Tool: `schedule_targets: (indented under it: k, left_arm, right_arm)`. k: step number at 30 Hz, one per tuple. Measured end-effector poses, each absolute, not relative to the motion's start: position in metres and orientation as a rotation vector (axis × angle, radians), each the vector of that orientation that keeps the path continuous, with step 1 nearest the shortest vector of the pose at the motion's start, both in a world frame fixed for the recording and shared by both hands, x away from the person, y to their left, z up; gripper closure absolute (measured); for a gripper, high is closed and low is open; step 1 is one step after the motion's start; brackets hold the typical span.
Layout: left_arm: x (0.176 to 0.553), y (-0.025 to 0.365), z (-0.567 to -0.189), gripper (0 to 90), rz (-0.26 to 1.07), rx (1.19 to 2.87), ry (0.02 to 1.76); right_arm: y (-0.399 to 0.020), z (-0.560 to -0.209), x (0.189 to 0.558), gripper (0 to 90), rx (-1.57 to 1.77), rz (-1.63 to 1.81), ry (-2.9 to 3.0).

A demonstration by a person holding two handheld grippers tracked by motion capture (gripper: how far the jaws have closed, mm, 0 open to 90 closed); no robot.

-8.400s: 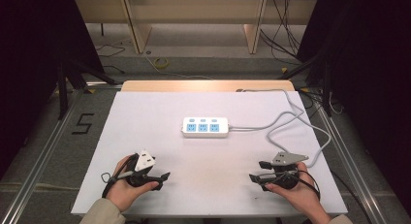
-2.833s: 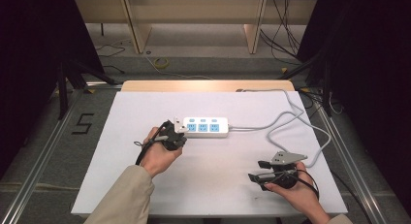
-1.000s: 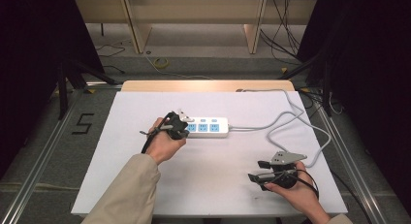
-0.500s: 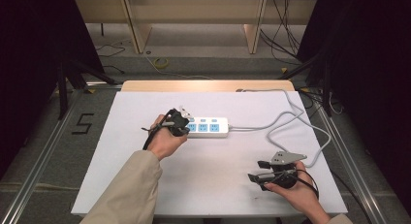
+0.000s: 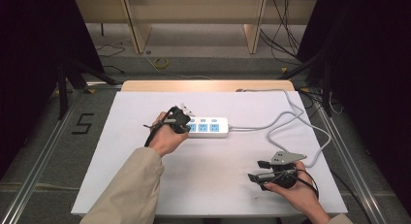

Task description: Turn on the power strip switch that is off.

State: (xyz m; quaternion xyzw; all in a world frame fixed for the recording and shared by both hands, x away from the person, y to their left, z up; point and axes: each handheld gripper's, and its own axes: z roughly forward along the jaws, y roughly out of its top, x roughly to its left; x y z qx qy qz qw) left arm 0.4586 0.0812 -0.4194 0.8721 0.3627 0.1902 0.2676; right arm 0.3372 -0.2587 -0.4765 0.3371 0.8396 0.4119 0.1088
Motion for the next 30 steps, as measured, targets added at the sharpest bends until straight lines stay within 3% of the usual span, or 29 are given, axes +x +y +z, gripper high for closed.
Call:
schedule_targets:
  k: [30]
  left_arm:
    - [0.481,0.075,-0.415,89.7,0.533,2.372,0.99]
  right_arm:
    - [-0.259,-0.477,0.338,36.1,0.986,1.212,2.472]
